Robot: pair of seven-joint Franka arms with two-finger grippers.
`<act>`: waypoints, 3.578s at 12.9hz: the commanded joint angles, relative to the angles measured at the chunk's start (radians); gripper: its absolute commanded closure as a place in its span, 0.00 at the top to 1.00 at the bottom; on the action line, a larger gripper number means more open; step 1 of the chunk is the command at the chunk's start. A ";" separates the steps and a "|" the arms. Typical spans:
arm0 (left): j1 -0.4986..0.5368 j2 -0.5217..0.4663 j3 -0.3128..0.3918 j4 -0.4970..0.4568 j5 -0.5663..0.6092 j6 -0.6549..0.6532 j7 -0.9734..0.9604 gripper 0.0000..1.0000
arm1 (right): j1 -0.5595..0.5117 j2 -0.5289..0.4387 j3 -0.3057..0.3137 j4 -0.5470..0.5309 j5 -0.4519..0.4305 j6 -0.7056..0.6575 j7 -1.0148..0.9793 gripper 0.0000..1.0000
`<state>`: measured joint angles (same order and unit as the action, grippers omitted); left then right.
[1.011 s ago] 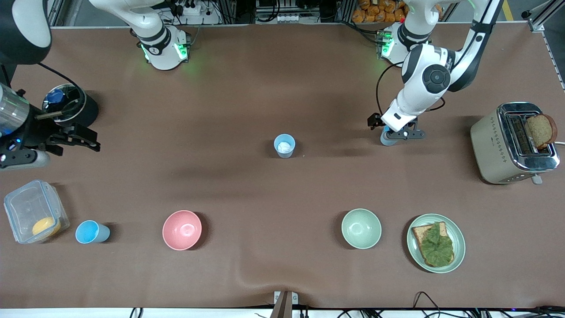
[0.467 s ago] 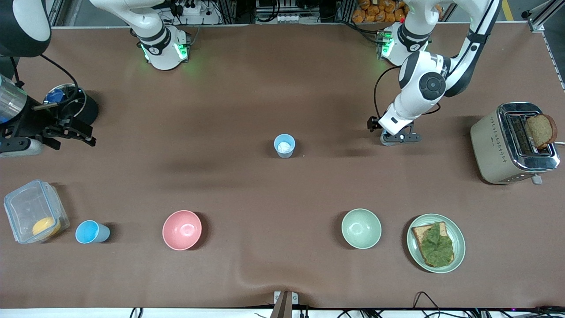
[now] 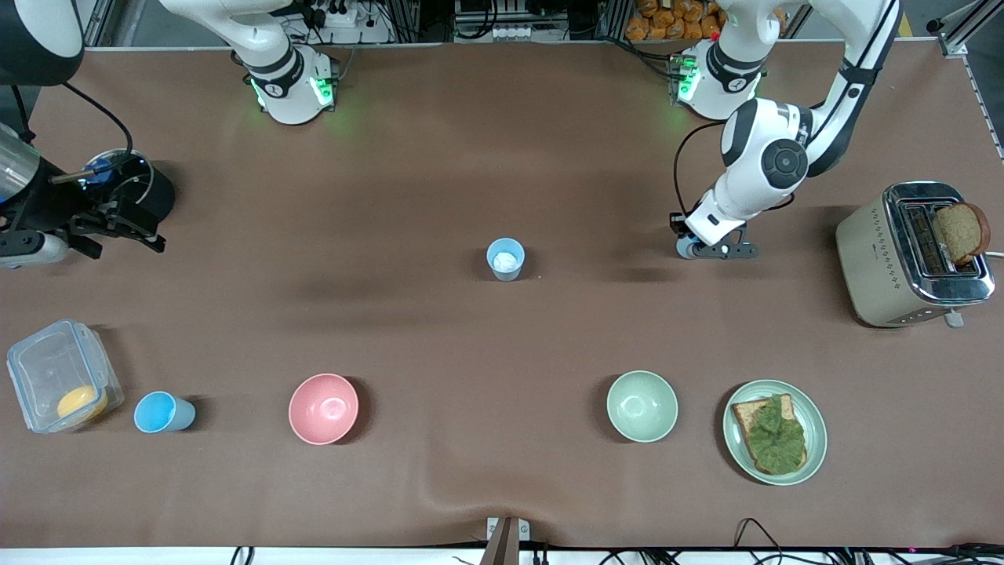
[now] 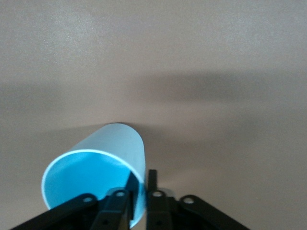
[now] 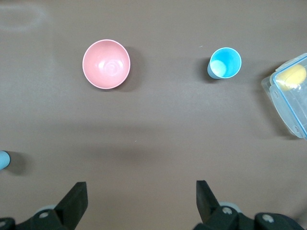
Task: Stack blue cups with both arms
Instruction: 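Lift the blue cup with the left gripper over the placed cup, then lower the held cup into the placed cup with the left gripper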
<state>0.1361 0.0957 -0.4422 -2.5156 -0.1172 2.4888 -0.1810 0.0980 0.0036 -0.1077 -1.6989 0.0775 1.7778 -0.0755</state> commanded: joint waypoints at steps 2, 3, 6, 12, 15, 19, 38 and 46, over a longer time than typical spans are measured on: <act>0.000 -0.079 -0.013 0.014 -0.015 -0.048 0.014 0.00 | -0.031 -0.040 0.020 -0.062 0.012 0.020 -0.020 1.00; -0.007 -0.100 -0.013 0.038 -0.022 -0.074 0.012 0.00 | -0.030 -0.040 0.019 -0.059 0.012 0.014 -0.018 1.00; -0.065 -0.125 -0.015 0.205 -0.038 -0.201 -0.024 0.00 | -0.040 -0.033 0.019 -0.021 0.012 0.017 -0.014 1.00; -0.236 -0.013 -0.012 0.507 -0.042 -0.246 -0.167 0.00 | -0.041 -0.040 0.020 0.028 0.013 -0.050 -0.007 1.00; -0.329 0.085 0.000 0.630 -0.035 -0.255 -0.256 0.00 | -0.052 -0.053 0.020 0.033 0.015 -0.052 -0.009 1.00; -0.516 0.231 0.094 0.808 0.105 -0.319 -0.397 0.00 | -0.061 -0.065 0.020 0.027 0.015 -0.052 -0.010 1.00; -0.859 0.489 0.270 0.998 0.106 -0.340 -0.735 0.00 | -0.075 -0.082 0.020 0.002 0.012 -0.087 -0.015 1.00; -0.856 0.499 0.270 1.000 0.105 -0.324 -0.746 0.43 | -0.081 -0.070 0.016 0.031 0.016 -0.110 -0.014 1.00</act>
<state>-0.7087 0.5822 -0.1807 -1.5447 -0.0377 2.1653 -0.8978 0.0405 -0.0531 -0.1072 -1.6711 0.0780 1.6800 -0.0775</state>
